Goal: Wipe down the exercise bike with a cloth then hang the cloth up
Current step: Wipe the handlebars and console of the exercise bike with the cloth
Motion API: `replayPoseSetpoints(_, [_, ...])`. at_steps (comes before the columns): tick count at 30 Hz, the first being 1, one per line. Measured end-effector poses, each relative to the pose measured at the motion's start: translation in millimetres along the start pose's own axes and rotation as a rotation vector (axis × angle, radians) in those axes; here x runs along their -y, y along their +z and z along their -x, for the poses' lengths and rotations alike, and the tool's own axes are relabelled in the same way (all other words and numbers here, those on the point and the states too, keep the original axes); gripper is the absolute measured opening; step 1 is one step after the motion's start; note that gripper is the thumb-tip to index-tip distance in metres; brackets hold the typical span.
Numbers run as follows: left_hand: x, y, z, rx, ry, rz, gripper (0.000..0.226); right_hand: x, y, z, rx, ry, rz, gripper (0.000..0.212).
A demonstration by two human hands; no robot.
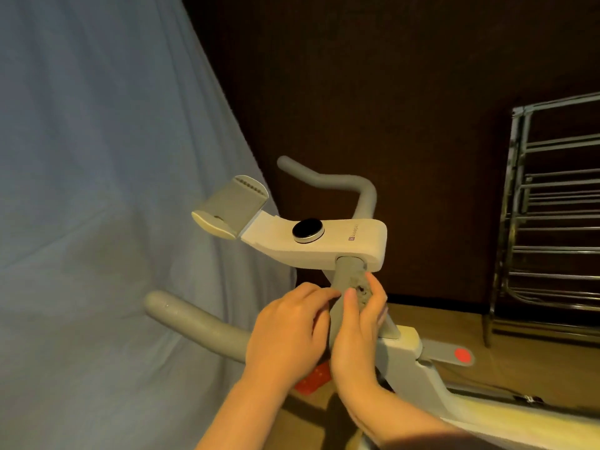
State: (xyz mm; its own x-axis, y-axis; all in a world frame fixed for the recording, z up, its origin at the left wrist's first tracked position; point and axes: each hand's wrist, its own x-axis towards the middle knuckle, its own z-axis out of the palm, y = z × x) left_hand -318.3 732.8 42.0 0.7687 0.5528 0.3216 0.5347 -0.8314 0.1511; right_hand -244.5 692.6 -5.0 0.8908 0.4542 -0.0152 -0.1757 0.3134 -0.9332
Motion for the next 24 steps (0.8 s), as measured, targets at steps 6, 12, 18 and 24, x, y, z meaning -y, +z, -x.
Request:
replayPoseSetpoints(6, [1.9,-1.0,0.0,-0.017,0.045,0.017,0.038,6.3,9.3,-23.0,-0.109,0.035,0.022,0.016])
replayPoseSetpoints(12, [2.6,-2.7,1.7,-0.036,0.074,0.027,0.039,11.2,11.5,-18.8,-0.145,-0.010,0.062,0.016])
replayPoseSetpoints(18, [1.6,-4.6,4.3,-0.031,0.088,0.049,0.037,0.1,9.9,6.7,-0.138,-0.054,0.093,0.022])
replayPoseSetpoints(24, [1.7,-7.9,3.3,-0.009,0.081,0.055,0.037,24.4,10.6,-29.8,-0.068,0.008,0.254,0.021])
